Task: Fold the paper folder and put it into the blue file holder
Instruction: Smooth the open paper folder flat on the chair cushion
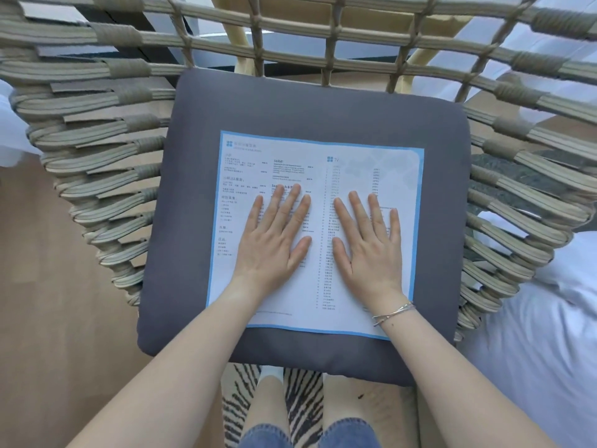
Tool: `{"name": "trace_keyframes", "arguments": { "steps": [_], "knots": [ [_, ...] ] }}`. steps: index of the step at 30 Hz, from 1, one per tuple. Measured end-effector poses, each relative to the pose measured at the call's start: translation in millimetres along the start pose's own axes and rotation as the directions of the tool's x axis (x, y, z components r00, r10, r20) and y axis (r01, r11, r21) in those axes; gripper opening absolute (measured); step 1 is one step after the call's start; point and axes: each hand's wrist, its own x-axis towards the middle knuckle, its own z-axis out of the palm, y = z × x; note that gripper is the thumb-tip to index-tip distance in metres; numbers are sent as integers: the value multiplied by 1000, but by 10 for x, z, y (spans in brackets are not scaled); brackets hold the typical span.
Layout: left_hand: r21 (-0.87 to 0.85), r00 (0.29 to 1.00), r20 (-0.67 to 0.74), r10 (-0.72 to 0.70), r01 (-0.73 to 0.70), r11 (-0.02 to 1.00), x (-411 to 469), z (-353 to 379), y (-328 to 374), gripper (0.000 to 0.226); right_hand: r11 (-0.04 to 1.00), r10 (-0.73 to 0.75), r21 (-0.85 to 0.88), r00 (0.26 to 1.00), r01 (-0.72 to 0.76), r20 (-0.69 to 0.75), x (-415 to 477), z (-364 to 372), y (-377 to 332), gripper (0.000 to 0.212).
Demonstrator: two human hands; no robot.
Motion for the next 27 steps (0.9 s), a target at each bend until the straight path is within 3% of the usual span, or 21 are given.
{"name": "trace_keyframes", "arguments": {
  "steps": [5, 12, 16, 21, 27],
  "knots": [
    [-5, 998, 58, -8, 8, 1000, 8, -120, 41, 63, 1000, 12, 22, 999, -13, 49, 14, -175, -40, 60],
    [-86, 996, 74, -47, 53, 995, -44, -466, 83, 66, 980, 118, 169, 992, -108, -50, -257, -549, 117, 63],
    [-139, 979, 52, -197, 202, 969, -253, -571, -6, 74, 966, 212, 147, 977, -213, 26, -546, -642, 357, 67],
    [-182, 902, 88, -424, 433, 883, -582, -477, -176, 90, 947, 264, 166, 961, -275, 87, -702, -546, 557, 69],
    [-206, 861, 57, -506, 506, 838, -557, -390, -162, 93, 950, 272, 131, 958, -282, 92, -722, -304, 562, 72]
  ]
}}
